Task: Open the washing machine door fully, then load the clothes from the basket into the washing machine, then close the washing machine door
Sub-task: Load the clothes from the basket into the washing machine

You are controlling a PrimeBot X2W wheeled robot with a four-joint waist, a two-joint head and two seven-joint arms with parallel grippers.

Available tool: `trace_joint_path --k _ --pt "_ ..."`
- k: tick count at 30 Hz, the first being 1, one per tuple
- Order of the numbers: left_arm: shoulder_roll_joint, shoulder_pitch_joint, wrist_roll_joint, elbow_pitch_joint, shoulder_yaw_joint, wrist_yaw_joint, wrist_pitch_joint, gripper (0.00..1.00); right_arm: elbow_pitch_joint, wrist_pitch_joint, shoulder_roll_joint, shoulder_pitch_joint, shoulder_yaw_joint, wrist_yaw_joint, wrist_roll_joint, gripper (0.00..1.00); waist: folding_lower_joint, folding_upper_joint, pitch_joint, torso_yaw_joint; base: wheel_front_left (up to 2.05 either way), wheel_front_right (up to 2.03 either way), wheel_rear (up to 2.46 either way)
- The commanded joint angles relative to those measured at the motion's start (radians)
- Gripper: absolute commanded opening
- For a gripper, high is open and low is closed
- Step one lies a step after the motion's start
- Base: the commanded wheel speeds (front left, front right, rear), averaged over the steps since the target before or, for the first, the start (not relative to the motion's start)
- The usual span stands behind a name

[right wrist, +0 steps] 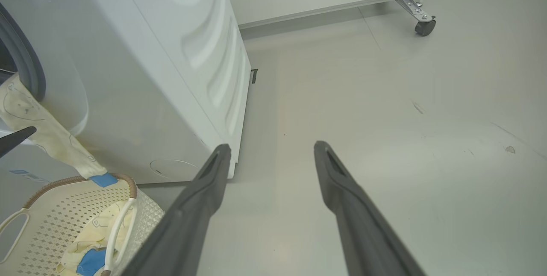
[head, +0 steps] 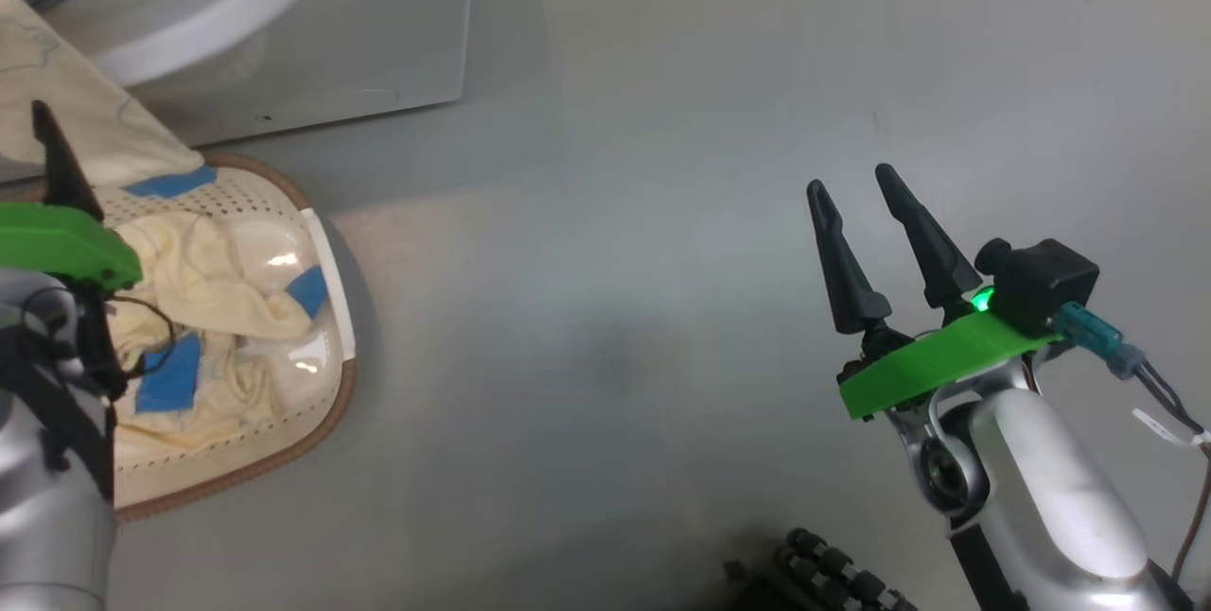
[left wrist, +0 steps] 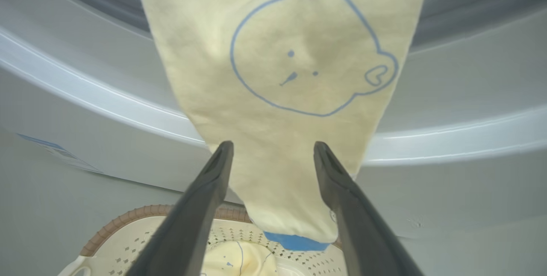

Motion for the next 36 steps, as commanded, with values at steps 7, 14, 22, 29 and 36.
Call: trace_joint_path --k 7,14,22,29,36 --pt "0.102 -0.105 -0.004 0.101 0.033 0.009 -0.005 1.0 -0.032 -0.01 -0.004 -0.011 0.028 0.004 0.022 1.0 -0.0002 0.0 0.022 -0.046 0.0 0.0 0.0" --pt "0.136 -0.162 -0.006 0.169 0.033 0.014 -0.006 1.0 -0.033 -0.01 -0.004 -0.012 0.037 0.004 0.036 1.0 -0.0002 0.0 0.026 -0.073 0.0 0.0 0.0" --pt "0.153 -0.208 -0.013 0.211 0.034 0.016 -0.007 1.0 -0.035 -0.01 -0.004 -0.009 0.038 0.004 0.042 1.0 -0.0002 0.0 0.03 -0.091 0.0 0.0 0.0" --pt "0.154 -0.232 -0.024 0.215 0.037 0.009 -0.007 0.0 -0.037 -0.01 -0.004 -0.008 0.034 0.004 0.041 1.0 -0.0002 0.0 0.03 -0.092 0.0 0.0 0.0" --pt "0.14 -0.212 -0.027 0.194 0.032 -0.004 -0.007 0.0 -0.034 -0.01 -0.004 -0.004 0.031 0.004 0.033 1.0 -0.0002 0.0 0.015 -0.075 0.0 0.0 0.0"
